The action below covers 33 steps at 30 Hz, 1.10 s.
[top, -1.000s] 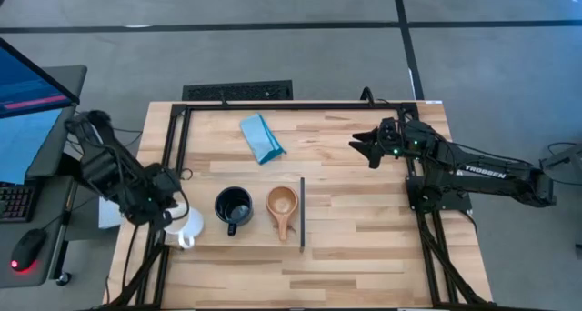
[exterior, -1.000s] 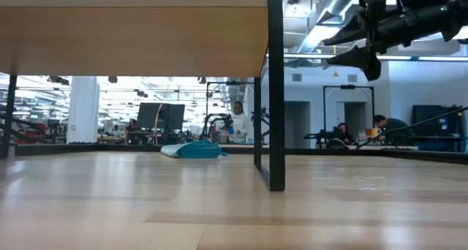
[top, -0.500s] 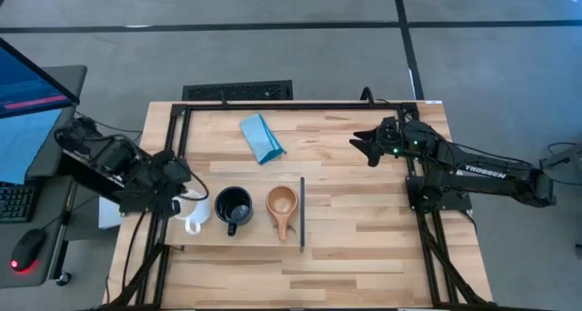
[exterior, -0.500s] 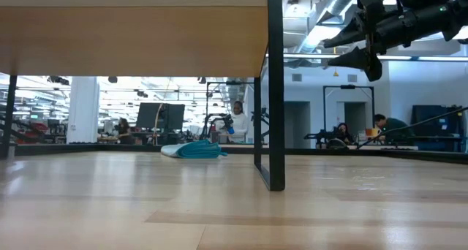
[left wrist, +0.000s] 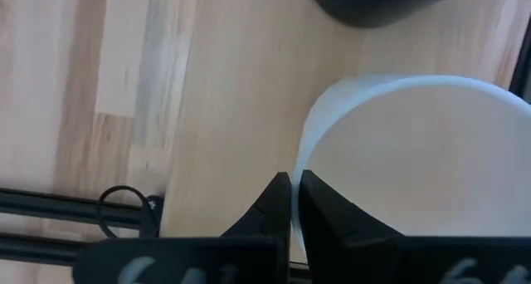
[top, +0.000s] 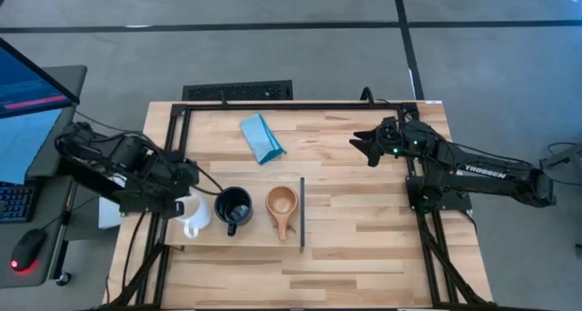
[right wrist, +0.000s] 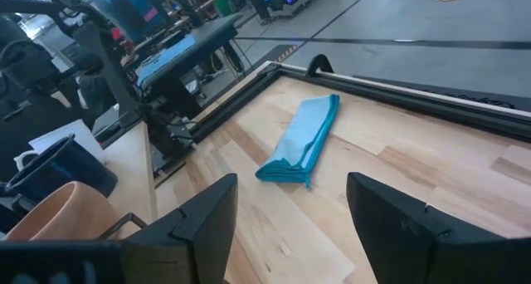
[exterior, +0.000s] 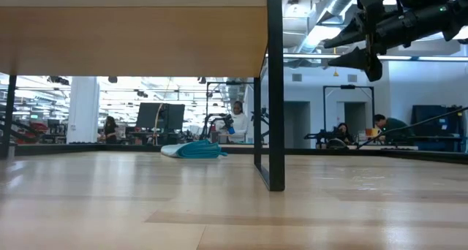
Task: Stack small to large cups/mugs on shelf
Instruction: Put the white cup on the shelf
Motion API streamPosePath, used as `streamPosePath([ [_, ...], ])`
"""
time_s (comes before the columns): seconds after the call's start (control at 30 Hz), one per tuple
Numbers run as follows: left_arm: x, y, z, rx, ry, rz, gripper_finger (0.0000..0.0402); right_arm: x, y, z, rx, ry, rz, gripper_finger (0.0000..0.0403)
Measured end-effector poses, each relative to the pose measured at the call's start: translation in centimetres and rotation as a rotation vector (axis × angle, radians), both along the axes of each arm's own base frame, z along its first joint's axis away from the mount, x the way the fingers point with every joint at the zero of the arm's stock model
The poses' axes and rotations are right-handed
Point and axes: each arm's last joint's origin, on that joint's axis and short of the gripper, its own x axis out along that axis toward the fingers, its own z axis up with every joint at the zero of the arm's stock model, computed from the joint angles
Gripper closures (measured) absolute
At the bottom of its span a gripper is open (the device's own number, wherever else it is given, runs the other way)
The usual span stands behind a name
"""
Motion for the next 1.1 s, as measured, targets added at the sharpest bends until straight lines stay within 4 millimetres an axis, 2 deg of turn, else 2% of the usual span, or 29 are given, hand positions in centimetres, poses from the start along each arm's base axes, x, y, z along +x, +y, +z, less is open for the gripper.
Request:
streamPosePath([
  [0.3, -0.1, 0.2, 2.7, -0.011, -0.089, -0.01, 0.0401, 0.0, 0.0, -0.2, 0.007, 0.017, 0.0, 0.0154],
  [0.73, 3.0, -1.2, 1.4, 0.015, 0.014, -0.158, 0.0401, 0.5, -0.2, -0.9, 0.029, 0.068, 0.0, 0.0154],
  [1.1, 1.6, -0.2, 2.2, -0.013, -0.035, -0.081, 0.0401, 1.4, -0.5, -1.9, 0.077, 0.114, -0.004, 0.0154],
])
